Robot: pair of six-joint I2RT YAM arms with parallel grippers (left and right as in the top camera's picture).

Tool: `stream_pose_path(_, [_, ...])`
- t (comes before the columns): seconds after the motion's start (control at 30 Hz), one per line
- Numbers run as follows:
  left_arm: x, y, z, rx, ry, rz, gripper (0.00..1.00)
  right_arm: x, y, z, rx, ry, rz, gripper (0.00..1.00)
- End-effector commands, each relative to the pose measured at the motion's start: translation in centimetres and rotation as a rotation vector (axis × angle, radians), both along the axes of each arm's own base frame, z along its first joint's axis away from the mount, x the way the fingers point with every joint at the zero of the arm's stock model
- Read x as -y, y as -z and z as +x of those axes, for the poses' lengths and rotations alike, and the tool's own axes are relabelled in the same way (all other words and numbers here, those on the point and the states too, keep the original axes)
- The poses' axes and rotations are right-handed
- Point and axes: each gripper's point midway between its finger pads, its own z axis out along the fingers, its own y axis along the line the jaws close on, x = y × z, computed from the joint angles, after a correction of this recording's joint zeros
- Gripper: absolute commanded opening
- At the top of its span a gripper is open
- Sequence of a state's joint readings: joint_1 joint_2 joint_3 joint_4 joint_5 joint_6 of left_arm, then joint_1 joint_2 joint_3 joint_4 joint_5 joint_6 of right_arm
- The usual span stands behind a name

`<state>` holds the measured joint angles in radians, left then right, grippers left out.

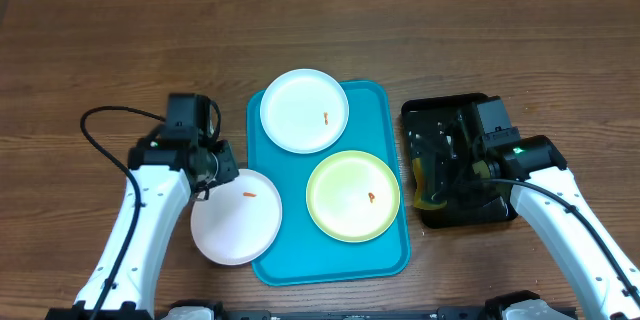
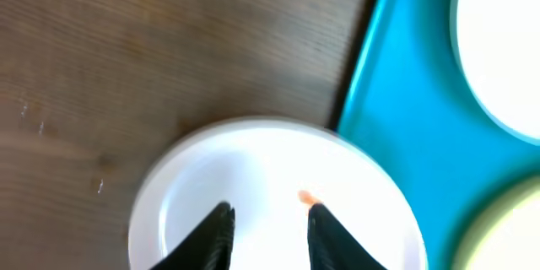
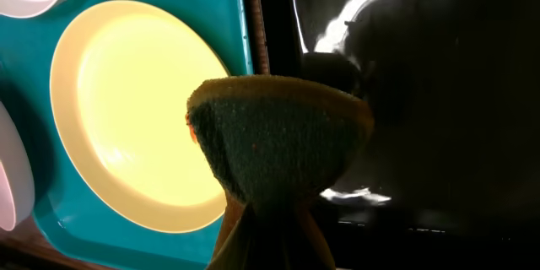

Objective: Clean dirty plates on tray and stack at the side
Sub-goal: 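Slide the white plate left off the blue tray onto the table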

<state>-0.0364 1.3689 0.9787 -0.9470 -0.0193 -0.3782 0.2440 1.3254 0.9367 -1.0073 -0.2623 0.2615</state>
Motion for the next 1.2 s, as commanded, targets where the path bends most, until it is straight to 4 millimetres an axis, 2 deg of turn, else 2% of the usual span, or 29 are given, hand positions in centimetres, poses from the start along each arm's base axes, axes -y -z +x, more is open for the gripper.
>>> stream_pose_path(0.0, [1.9,-1.3,-0.2,-0.016,0.027,-0.11,0.19,-0.3,-1.4,0.8,0.052,-0.004,0.015,0.04])
stream_pose_path(0.07, [3.1,-1.2,-1.7,-0.078,0.04,-0.179,0.13,-0.4,-1.4,0.9,0.052,-0.004,0.015,0.04])
stream_pose_path(0.13, [3.0,-0.9,-3.2,-0.138,0.037,-0.17,0.12,-0.3,-1.4,0.8,0.052,-0.005,0.015,0.04])
stream_pose_path(0.23, [1.8,-0.3,-5.0,-0.214,-0.088,-0.118,0.12,-0.3,-1.4,0.8,0.05,-0.004,0.014,0.04])
stream_pose_path(0.33, [-0.4,0.1,-6.7,-0.275,-0.266,-0.019,0.09,-0.3,-1.4,0.8,0.049,-0.004,0.014,0.04])
stream_pose_path(0.37, [-1.0,0.2,-7.4,-0.295,-0.32,0.004,0.11,-0.3,-1.4,0.8,0.048,-0.004,0.014,0.04])
stream_pose_path(0.43, [-1.9,0.5,-8.1,-0.315,-0.386,0.025,0.33,-0.3,-1.4,0.7,0.047,-0.005,0.015,0.04])
stream_pose_path(0.5, [-2.5,0.9,-8.4,-0.32,-0.438,0.02,0.38,-0.3,-1.4,0.8,0.048,-0.005,0.014,0.04])
stream_pose_path(0.57, [-3.4,1.3,-8.6,-0.322,-0.505,0.01,0.58,-0.3,-1.4,0.8,0.049,-0.005,0.014,0.04])
stream_pose_path(0.67, [-4.9,2.5,-9.2,-0.325,-0.586,0.001,0.69,-0.3,-1.4,0.8,0.048,-0.005,0.014,0.04])
stream_pose_path(0.73, [-5.6,3.5,-9.7,-0.329,-0.629,-0.025,0.69,-0.3,-1.4,0.8,0.048,-0.005,0.014,0.04])
stream_pose_path(0.8, [-6.0,4.3,-9.7,-0.319,-0.633,-0.057,0.64,-0.3,-1.4,0.8,0.049,-0.005,0.014,0.04])
stream_pose_path(0.97, [-6.8,5.6,-10.1,-0.308,-0.653,-0.05,0.68,-0.3,-1.4,0.8,0.048,-0.004,0.014,0.04])
stream_pose_path(1.0, [-7.0,6.0,-10.1,-0.299,-0.654,-0.035,0.67,-0.3,-1.4,0.8,0.048,-0.004,0.014,0.04])
stream_pose_path(1.1, [-7.1,7.1,-9.8,-0.267,-0.655,-0.037,0.51,-0.3,-1.4,0.8,0.048,-0.004,0.015,0.04])
stream_pose_path(1.17, [-7.1,7.9,-9.9,-0.256,-0.655,-0.037,0.48,-0.4,-1.4,0.7,0.046,-0.006,0.021,0.04])
